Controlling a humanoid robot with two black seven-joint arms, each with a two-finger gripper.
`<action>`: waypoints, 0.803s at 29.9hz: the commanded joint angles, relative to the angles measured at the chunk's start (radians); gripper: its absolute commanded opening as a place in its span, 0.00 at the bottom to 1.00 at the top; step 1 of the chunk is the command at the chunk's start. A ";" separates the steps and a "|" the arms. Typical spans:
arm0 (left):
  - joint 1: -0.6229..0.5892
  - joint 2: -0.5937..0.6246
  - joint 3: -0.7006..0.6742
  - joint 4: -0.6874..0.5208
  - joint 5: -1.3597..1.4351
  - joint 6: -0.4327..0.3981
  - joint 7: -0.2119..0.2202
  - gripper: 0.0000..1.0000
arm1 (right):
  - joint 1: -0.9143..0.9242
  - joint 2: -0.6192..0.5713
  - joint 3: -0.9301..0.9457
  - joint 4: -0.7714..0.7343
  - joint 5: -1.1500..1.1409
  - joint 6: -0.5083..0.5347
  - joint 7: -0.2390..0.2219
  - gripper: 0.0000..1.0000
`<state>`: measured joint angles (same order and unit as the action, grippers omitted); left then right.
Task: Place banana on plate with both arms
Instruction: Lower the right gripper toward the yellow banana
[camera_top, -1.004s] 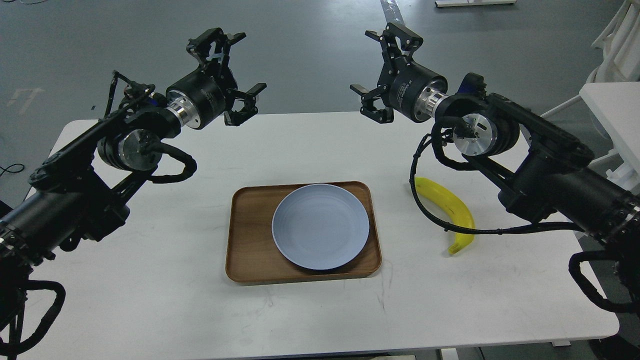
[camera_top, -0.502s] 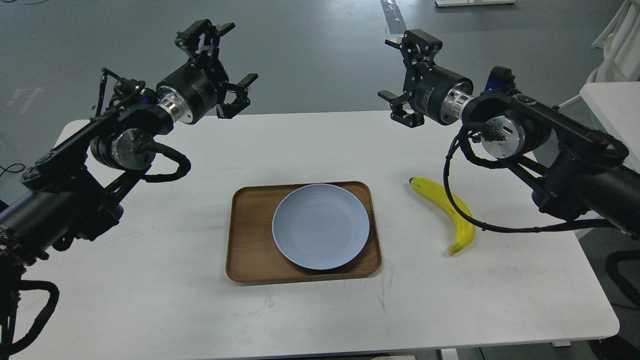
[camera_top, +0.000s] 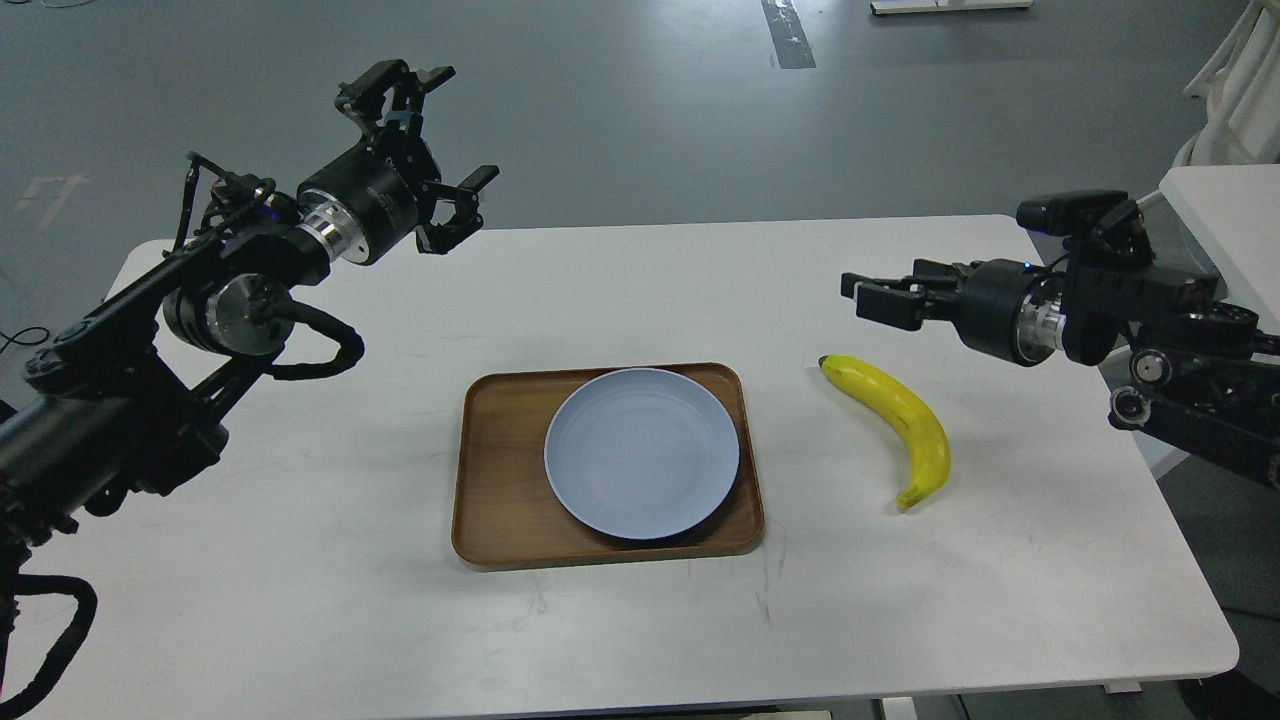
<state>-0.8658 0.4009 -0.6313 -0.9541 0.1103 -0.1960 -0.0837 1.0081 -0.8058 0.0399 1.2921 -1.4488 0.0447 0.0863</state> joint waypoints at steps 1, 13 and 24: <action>0.001 0.006 -0.001 0.000 0.000 0.000 -0.001 0.98 | 0.001 -0.027 -0.093 -0.008 -0.088 0.003 0.003 0.98; 0.002 0.019 0.004 0.000 0.006 -0.006 0.001 0.98 | -0.048 0.005 -0.137 -0.143 -0.170 0.003 -0.004 0.94; 0.011 0.039 0.007 -0.002 0.019 -0.010 -0.002 0.98 | -0.066 0.100 -0.126 -0.178 -0.156 -0.014 0.004 0.86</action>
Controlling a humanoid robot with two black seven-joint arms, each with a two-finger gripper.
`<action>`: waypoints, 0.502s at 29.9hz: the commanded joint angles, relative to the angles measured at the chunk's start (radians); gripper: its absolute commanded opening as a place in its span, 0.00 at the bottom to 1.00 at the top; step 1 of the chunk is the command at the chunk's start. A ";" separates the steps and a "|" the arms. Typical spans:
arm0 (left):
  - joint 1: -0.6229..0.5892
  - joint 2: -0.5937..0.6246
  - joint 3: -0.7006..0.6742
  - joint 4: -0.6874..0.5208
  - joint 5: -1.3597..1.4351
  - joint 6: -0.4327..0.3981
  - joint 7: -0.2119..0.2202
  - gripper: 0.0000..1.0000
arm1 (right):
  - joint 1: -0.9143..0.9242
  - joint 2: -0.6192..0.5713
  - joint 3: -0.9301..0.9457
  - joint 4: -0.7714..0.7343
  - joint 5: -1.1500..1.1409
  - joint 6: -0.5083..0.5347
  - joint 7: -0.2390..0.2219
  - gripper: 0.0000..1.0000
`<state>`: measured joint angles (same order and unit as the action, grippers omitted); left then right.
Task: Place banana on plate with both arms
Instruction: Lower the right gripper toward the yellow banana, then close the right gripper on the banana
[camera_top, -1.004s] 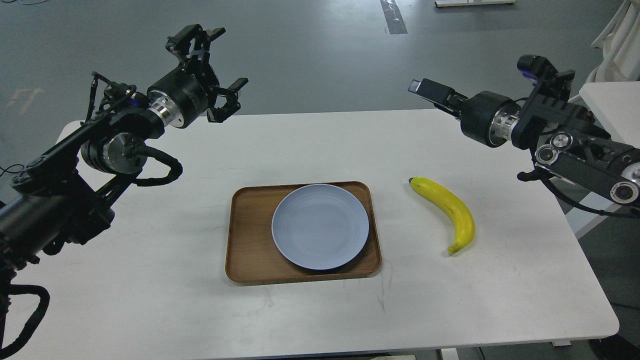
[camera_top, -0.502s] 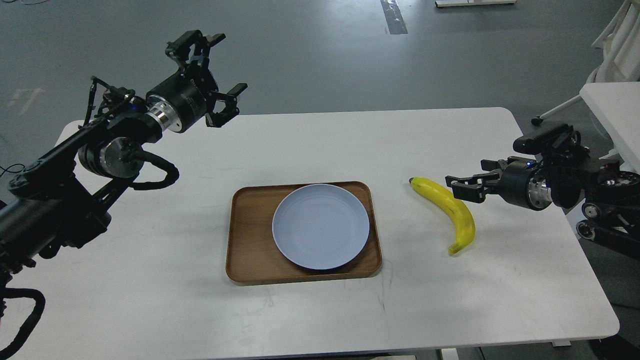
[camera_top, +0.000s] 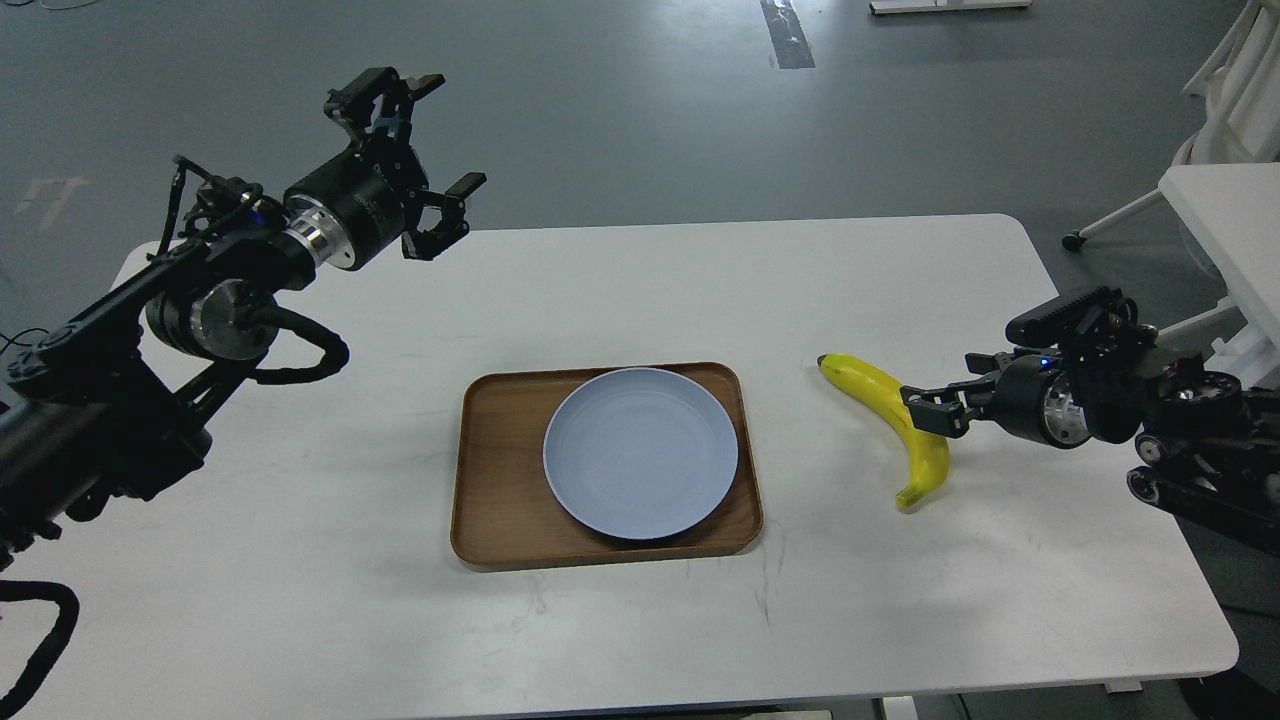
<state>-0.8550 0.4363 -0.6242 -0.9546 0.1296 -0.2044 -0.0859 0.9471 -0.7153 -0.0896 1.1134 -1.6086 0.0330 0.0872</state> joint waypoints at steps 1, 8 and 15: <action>0.001 0.004 0.000 -0.001 -0.001 -0.001 -0.002 0.98 | -0.007 0.011 0.004 0.000 0.004 -0.004 0.003 0.86; 0.001 0.009 0.000 -0.001 0.001 -0.001 -0.002 0.98 | -0.056 0.023 0.002 -0.012 0.006 -0.005 0.005 0.82; 0.004 0.010 0.000 -0.003 -0.001 -0.001 -0.003 0.98 | -0.099 0.068 0.007 -0.058 0.006 -0.045 0.022 0.68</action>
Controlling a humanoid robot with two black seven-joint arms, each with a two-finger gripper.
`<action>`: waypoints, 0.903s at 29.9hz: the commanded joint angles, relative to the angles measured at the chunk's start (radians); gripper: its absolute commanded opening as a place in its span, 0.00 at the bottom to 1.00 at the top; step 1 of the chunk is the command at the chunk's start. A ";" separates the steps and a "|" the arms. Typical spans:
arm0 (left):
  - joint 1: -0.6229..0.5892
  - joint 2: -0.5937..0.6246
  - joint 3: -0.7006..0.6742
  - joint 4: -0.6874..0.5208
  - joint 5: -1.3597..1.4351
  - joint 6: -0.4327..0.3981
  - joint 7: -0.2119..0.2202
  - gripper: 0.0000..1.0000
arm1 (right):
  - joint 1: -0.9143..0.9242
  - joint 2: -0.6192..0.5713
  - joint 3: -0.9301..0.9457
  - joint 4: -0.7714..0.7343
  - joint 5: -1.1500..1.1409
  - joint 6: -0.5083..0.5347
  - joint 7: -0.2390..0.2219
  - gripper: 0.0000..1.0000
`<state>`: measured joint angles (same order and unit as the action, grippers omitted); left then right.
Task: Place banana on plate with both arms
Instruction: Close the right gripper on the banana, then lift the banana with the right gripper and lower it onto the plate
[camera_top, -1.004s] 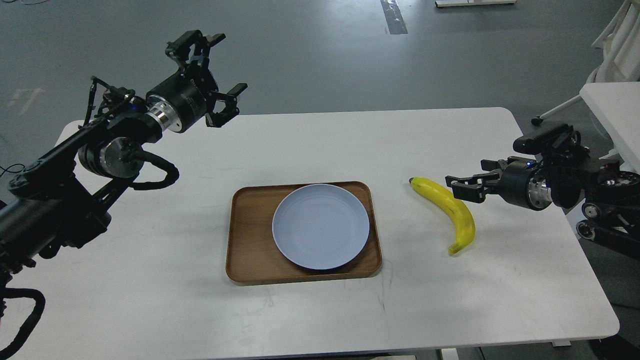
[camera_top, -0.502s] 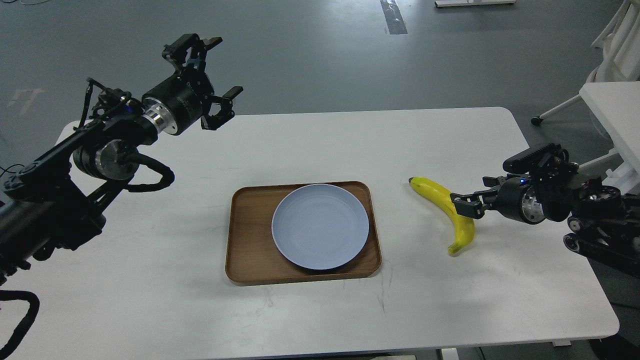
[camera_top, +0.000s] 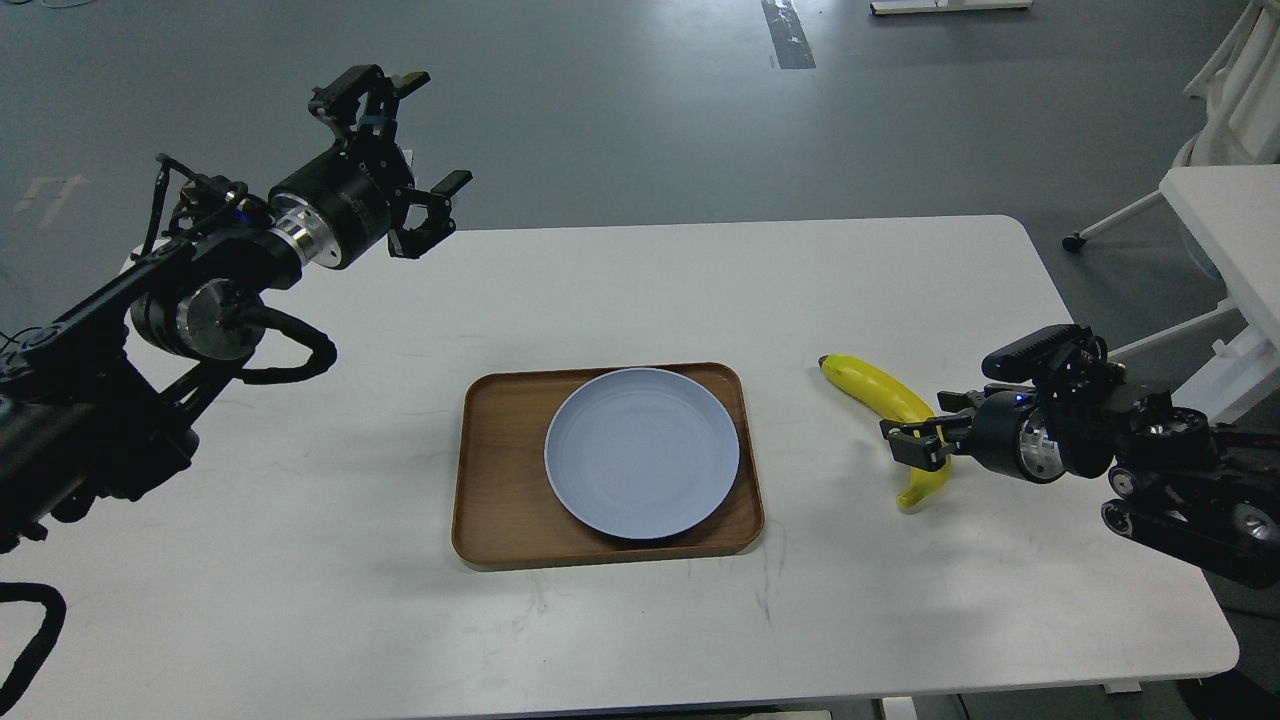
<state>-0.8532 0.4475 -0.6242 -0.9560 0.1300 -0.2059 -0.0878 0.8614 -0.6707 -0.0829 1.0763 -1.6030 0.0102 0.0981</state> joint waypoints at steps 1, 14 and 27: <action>0.006 -0.001 0.000 -0.001 0.000 0.000 -0.007 0.98 | -0.013 0.031 0.000 -0.027 0.000 -0.027 0.014 0.66; 0.006 -0.001 0.000 -0.001 0.000 0.002 -0.013 0.98 | 0.002 0.033 0.003 -0.027 0.000 -0.116 0.071 0.12; 0.006 0.002 0.003 -0.001 0.000 0.003 -0.013 0.98 | 0.208 0.149 0.017 -0.006 0.000 -0.196 0.270 0.07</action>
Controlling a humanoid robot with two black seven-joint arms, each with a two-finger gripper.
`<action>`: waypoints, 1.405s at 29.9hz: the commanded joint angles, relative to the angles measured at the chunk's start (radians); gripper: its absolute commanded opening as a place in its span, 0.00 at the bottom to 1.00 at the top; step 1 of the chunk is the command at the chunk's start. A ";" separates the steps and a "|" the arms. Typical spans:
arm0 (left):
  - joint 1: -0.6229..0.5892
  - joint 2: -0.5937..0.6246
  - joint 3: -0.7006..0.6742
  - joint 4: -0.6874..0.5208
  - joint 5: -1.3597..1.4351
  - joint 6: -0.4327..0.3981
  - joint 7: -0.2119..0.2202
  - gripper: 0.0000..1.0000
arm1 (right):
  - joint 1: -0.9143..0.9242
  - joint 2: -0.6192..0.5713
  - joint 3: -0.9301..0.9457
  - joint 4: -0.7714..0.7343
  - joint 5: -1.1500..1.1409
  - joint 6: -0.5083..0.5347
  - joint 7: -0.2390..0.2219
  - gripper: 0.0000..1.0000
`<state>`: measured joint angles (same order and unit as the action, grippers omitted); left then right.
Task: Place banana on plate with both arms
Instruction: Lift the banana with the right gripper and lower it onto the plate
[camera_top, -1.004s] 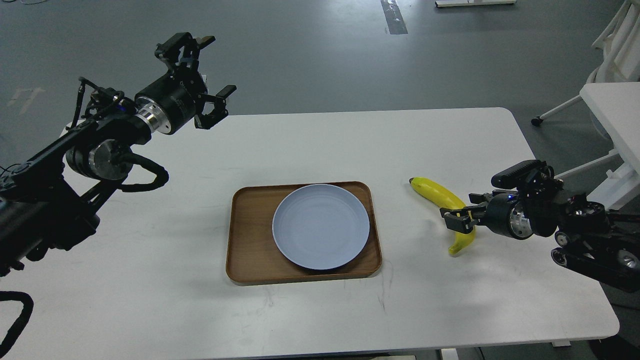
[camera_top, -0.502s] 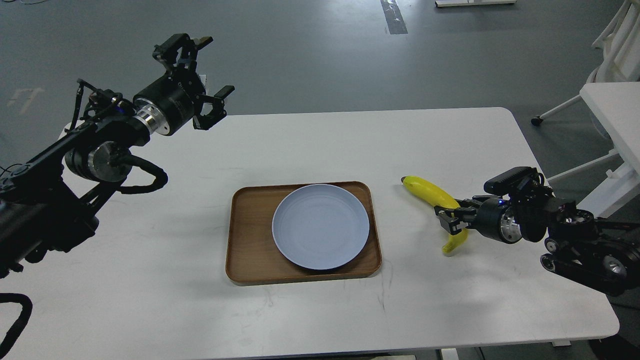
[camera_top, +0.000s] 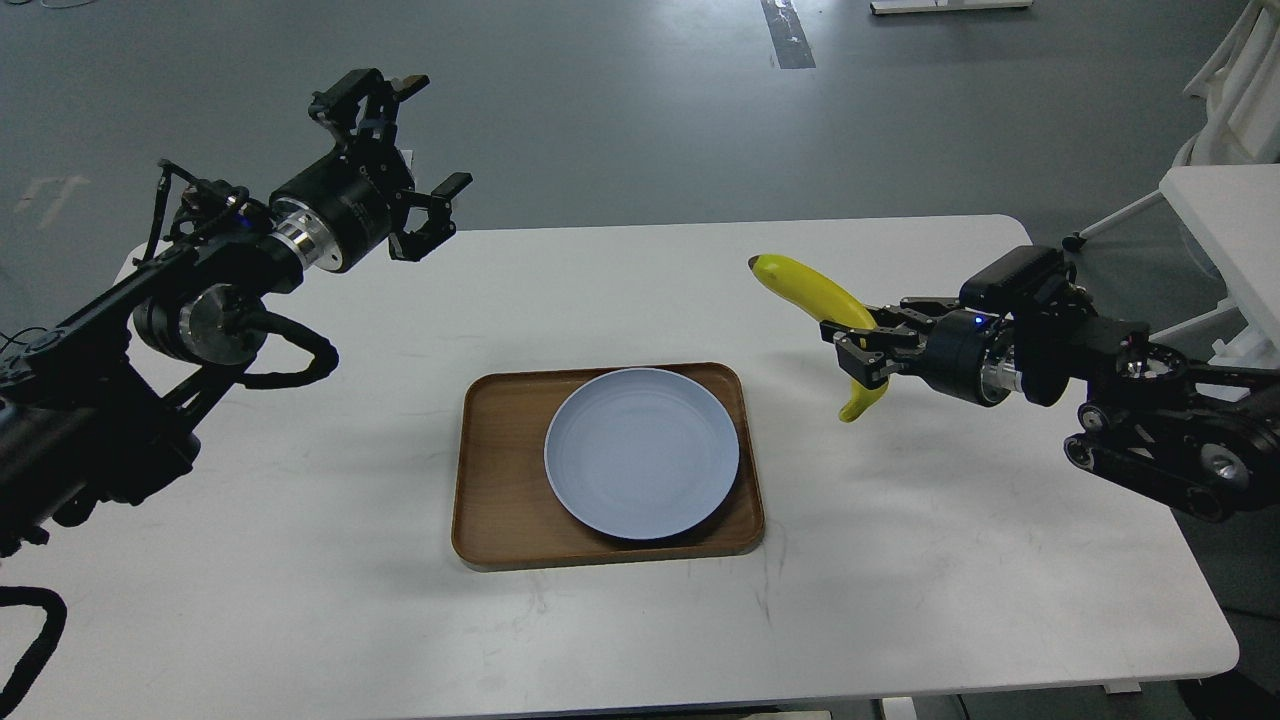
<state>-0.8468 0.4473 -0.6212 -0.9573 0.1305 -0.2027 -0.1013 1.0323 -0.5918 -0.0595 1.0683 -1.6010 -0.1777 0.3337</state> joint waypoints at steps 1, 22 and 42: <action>0.000 0.002 0.000 0.000 0.000 -0.001 0.000 0.98 | 0.051 0.095 -0.009 0.001 -0.004 -0.008 0.044 0.07; 0.003 0.033 -0.005 -0.001 -0.002 -0.003 -0.001 0.98 | 0.074 0.306 -0.236 -0.122 -0.008 -0.005 0.079 0.07; 0.011 0.022 -0.002 -0.001 0.000 -0.003 -0.001 0.98 | 0.022 0.323 -0.218 -0.177 0.001 -0.014 0.067 0.96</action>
<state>-0.8361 0.4725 -0.6216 -0.9587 0.1303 -0.2051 -0.1037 1.0557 -0.2686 -0.2838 0.8923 -1.6015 -0.1899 0.4050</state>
